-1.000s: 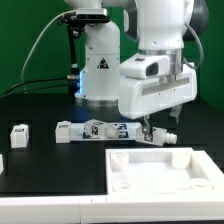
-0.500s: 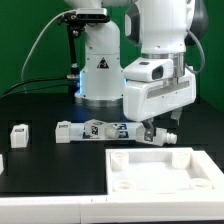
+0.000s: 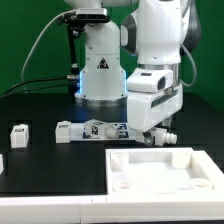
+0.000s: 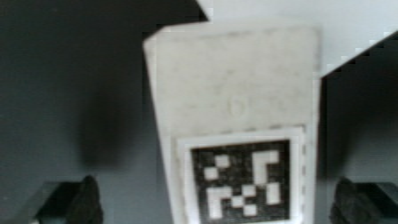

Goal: Assemble square table

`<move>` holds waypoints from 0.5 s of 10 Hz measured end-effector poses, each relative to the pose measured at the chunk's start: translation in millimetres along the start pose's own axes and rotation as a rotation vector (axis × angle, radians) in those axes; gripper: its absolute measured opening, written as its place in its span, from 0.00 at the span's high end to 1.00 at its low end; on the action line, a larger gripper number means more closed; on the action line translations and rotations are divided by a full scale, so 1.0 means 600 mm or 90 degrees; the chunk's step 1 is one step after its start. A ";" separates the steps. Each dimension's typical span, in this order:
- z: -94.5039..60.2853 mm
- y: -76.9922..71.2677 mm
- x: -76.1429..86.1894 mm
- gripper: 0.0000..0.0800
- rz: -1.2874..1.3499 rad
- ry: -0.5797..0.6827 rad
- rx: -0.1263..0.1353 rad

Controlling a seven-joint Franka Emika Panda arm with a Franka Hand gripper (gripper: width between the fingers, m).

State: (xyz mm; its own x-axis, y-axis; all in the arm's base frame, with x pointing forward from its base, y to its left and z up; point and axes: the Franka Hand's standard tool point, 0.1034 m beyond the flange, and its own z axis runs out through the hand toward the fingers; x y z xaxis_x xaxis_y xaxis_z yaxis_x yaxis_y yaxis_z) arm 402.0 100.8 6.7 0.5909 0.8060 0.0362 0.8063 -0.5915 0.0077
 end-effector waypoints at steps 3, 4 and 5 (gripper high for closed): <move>0.000 0.000 -0.001 0.65 0.001 0.000 0.000; 0.000 0.001 0.000 0.65 0.001 0.000 0.000; 0.000 -0.001 0.001 0.65 -0.004 0.000 0.000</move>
Offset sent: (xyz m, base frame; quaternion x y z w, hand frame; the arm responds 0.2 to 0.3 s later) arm 0.0000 0.0000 0.0000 0.0000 0.0000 0.0000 1.0000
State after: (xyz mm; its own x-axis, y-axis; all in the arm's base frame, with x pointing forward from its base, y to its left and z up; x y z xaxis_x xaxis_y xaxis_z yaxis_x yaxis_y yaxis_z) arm 402.0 101.6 6.8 0.5860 0.8095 0.0361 0.8099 -0.5866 0.0074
